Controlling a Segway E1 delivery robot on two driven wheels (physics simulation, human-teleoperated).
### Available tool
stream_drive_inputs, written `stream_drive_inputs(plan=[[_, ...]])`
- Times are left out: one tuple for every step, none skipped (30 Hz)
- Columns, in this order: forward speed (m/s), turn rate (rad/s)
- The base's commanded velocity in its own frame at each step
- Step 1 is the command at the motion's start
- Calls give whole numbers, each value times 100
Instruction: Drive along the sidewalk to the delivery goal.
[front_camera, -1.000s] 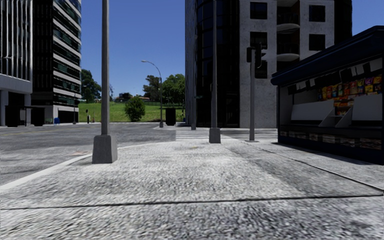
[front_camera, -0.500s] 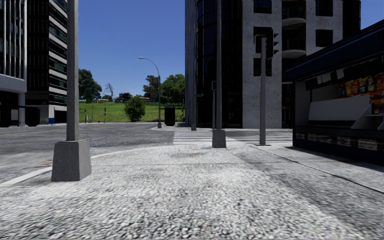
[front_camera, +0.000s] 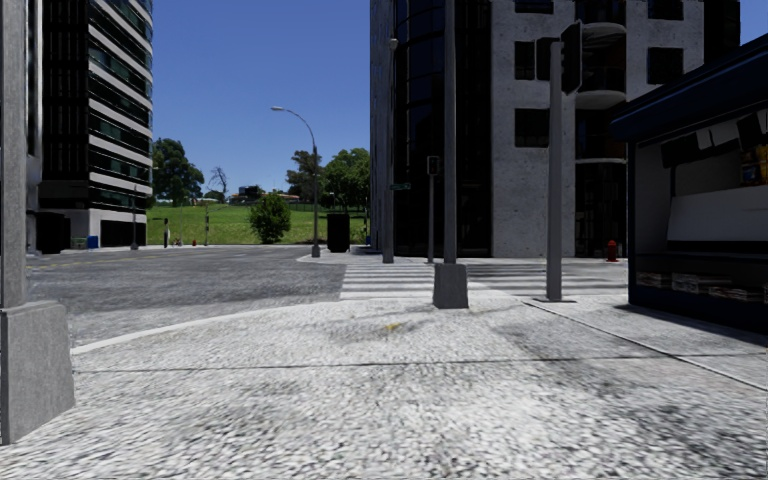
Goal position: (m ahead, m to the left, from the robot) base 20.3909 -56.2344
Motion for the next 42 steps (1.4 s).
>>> stream_drive_inputs(plan=[[200, 13], [200, 13], [200, 13], [200, 14], [200, 15], [200, 15], [200, 15], [200, 15], [200, 17], [200, 18], [200, 18], [200, 19], [200, 20], [200, 21], [200, 21], [200, 21], [200, 20], [200, 8], [200, 0], [200, 0], [200, 0], [200, 0], [200, 0], [200, 0], [200, 0], [200, 0], [200, 0], [200, 0], [200, 0], [200, 0], [200, 0], [200, 0], [200, 0], [200, 0], [200, 0], [200, 0], [200, 0], [200, 0], [200, 0], [200, 0], [200, 0], [200, 0]])
